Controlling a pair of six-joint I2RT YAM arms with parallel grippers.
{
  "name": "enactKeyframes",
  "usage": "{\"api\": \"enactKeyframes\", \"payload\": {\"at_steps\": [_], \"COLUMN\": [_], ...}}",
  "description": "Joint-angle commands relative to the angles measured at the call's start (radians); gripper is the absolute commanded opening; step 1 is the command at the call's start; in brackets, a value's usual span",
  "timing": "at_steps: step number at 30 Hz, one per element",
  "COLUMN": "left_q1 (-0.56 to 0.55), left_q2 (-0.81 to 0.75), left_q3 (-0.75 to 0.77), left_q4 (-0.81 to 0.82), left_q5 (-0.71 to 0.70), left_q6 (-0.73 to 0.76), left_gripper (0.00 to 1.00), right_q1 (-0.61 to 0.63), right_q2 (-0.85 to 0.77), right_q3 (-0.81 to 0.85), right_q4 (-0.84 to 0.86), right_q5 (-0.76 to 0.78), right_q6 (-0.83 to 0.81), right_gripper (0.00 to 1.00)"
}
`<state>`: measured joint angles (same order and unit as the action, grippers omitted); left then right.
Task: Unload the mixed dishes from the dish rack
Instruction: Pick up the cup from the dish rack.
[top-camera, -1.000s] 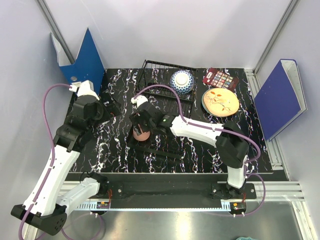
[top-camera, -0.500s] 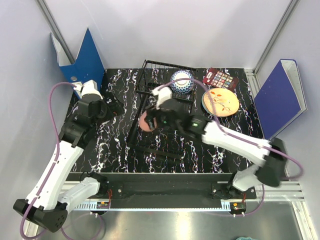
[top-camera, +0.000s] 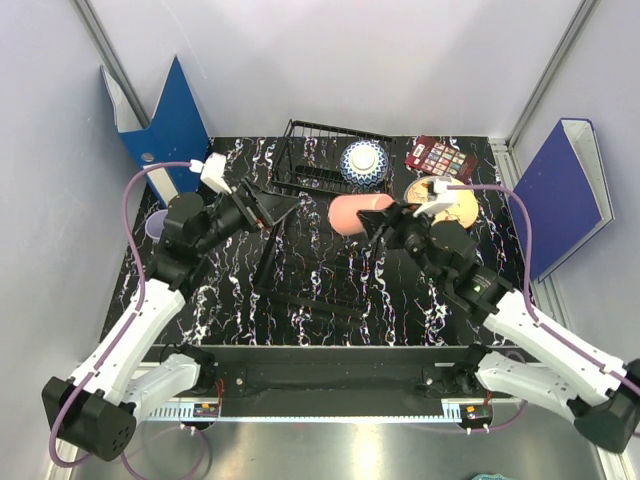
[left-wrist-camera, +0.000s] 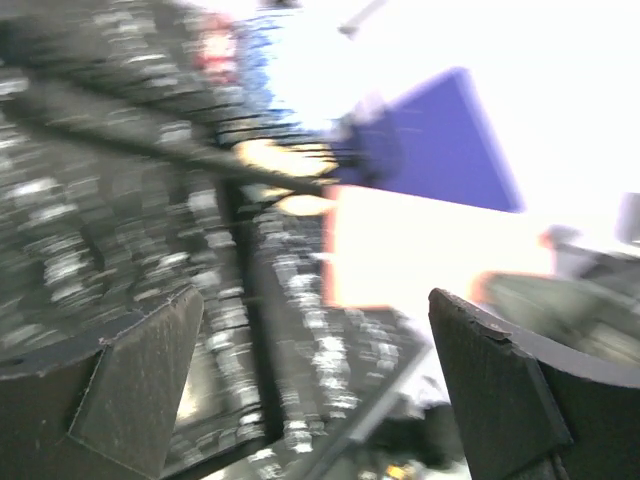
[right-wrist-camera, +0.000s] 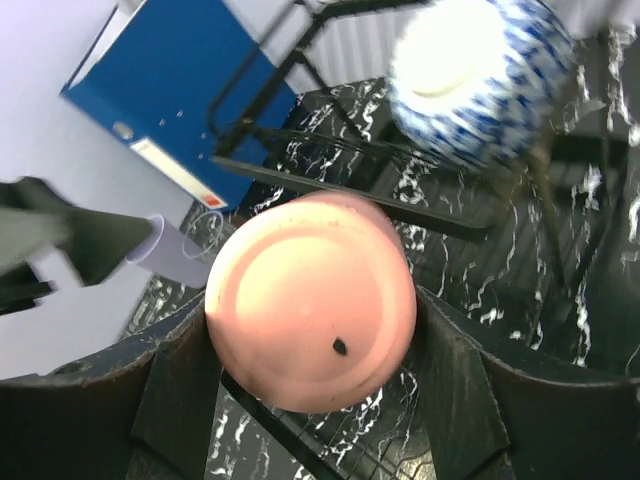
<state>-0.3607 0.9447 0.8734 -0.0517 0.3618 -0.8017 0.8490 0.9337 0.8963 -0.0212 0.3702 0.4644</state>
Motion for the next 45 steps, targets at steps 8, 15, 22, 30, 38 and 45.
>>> {"api": "enactKeyframes", "payload": {"at_steps": [8, 15, 22, 30, 38, 45], "left_q1": [0.008, 0.006, 0.000, -0.043, -0.043, -0.043], "left_q2": [-0.007, -0.026, -0.024, 0.039, -0.036, -0.093], "left_q3": [-0.117, -0.140, -0.166, -0.174, -0.090, 0.255], "left_q4": [0.702, 0.705, 0.757, 0.857, 0.554, -0.391], "left_q5": [0.318, 0.324, 0.335, 0.371, 0.345, -0.205], "left_q6": [-0.294, -0.298, -0.326, -0.380, -0.205, 0.199], "left_gripper": [0.99, 0.99, 0.99, 0.69, 0.00, 0.00], "right_q1": [-0.225, -0.240, -0.240, -0.238, -0.238, -0.191], "right_q2": [-0.081, 0.037, 0.137, 0.284, 0.191, 0.100], "right_q3": [-0.255, -0.266, -0.234, -0.206, -0.169, -0.007], "right_q4": [0.625, 0.814, 0.911, 1.050, 0.775, 0.099], "right_q5": [-0.476, -0.588, -0.666, -0.729, -0.708, -0.435], "right_q6": [0.420, 0.525, 0.565, 0.646, 0.515, 0.252], "right_gripper": [0.00, 0.00, 0.00, 0.00, 0.66, 1.00]}}
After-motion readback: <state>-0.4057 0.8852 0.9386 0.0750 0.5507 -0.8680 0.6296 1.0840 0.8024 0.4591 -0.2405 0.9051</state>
